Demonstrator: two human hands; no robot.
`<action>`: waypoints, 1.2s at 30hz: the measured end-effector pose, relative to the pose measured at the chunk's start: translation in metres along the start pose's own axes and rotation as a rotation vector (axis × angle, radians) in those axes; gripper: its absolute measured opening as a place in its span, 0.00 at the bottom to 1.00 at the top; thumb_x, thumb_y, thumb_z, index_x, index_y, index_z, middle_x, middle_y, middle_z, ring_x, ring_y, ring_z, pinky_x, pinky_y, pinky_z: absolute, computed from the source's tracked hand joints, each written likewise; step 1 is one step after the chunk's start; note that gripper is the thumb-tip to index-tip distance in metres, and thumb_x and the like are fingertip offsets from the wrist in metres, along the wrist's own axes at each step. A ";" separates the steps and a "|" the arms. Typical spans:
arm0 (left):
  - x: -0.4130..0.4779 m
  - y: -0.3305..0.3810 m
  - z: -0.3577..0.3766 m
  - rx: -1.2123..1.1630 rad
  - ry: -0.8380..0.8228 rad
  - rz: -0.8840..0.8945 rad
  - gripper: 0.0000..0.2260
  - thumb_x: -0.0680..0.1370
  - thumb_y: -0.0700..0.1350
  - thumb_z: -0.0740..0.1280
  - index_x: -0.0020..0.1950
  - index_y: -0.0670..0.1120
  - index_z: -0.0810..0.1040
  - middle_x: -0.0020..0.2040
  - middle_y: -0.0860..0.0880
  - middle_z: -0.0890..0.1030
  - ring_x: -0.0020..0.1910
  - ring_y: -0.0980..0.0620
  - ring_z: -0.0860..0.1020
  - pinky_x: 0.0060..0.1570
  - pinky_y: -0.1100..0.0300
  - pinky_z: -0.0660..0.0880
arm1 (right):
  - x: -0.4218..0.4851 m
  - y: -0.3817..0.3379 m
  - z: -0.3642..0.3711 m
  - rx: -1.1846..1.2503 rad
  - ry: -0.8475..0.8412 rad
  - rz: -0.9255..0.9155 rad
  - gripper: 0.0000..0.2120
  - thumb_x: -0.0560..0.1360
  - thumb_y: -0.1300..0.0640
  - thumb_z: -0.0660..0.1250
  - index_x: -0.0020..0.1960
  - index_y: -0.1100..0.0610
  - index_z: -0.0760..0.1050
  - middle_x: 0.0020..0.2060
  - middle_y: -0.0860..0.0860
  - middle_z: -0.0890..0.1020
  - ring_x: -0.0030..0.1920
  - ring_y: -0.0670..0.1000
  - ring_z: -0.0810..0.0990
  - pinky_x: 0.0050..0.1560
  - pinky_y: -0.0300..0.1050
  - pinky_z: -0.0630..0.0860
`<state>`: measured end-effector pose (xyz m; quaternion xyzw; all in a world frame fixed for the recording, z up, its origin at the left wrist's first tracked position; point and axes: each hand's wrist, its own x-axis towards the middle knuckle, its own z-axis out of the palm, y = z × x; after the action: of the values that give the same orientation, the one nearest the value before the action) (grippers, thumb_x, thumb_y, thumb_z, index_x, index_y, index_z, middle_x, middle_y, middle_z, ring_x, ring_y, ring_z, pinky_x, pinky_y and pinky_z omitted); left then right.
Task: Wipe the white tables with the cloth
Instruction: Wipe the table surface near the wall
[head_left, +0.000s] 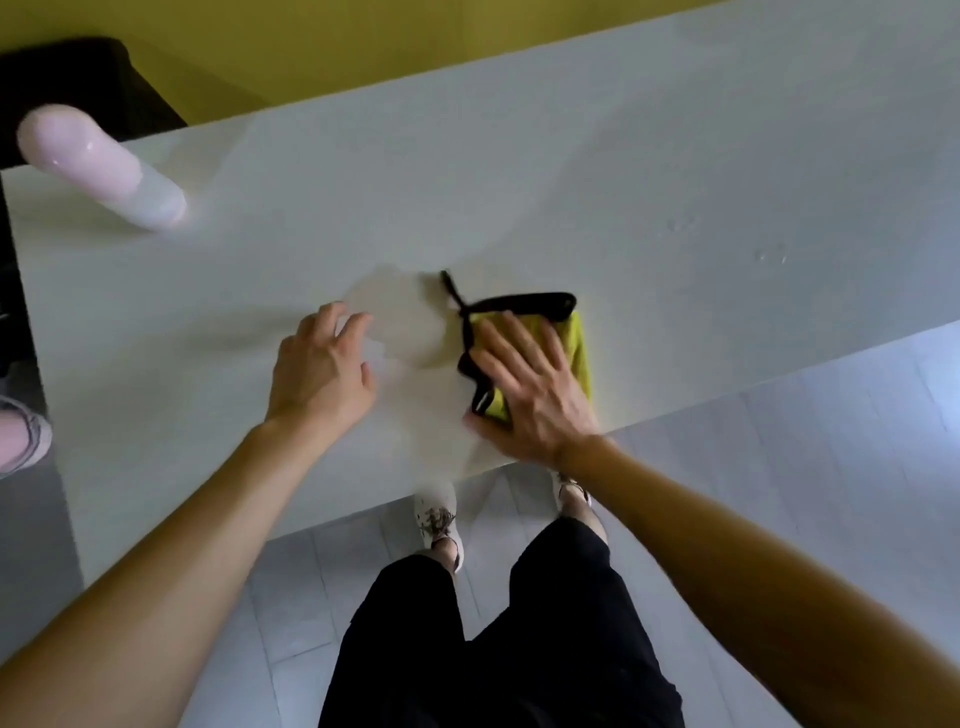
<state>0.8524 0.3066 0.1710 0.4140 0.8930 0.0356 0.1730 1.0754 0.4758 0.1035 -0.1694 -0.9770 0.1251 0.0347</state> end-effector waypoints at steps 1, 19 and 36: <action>0.011 0.011 0.001 0.008 -0.004 0.016 0.24 0.77 0.38 0.71 0.74 0.44 0.77 0.74 0.40 0.73 0.70 0.33 0.75 0.65 0.37 0.76 | -0.011 -0.011 0.005 0.006 -0.053 -0.115 0.38 0.83 0.30 0.62 0.83 0.52 0.68 0.87 0.54 0.60 0.88 0.60 0.53 0.84 0.71 0.51; 0.173 0.117 0.001 0.078 0.168 0.197 0.20 0.83 0.41 0.66 0.75 0.43 0.75 0.76 0.39 0.73 0.73 0.34 0.74 0.68 0.36 0.75 | 0.029 0.129 -0.018 0.090 -0.151 -0.565 0.36 0.82 0.32 0.63 0.85 0.47 0.66 0.87 0.52 0.59 0.88 0.57 0.50 0.85 0.68 0.48; 0.280 0.074 0.026 -0.025 0.510 0.503 0.23 0.84 0.47 0.62 0.78 0.42 0.75 0.80 0.39 0.72 0.80 0.35 0.69 0.79 0.35 0.63 | 0.116 0.168 -0.042 0.120 -0.094 -0.417 0.32 0.83 0.39 0.69 0.83 0.51 0.71 0.86 0.53 0.64 0.87 0.58 0.56 0.84 0.67 0.55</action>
<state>0.7475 0.5637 0.0832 0.5965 0.7770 0.1902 -0.0645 1.0256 0.6782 0.1035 0.0449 -0.9822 0.1810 0.0244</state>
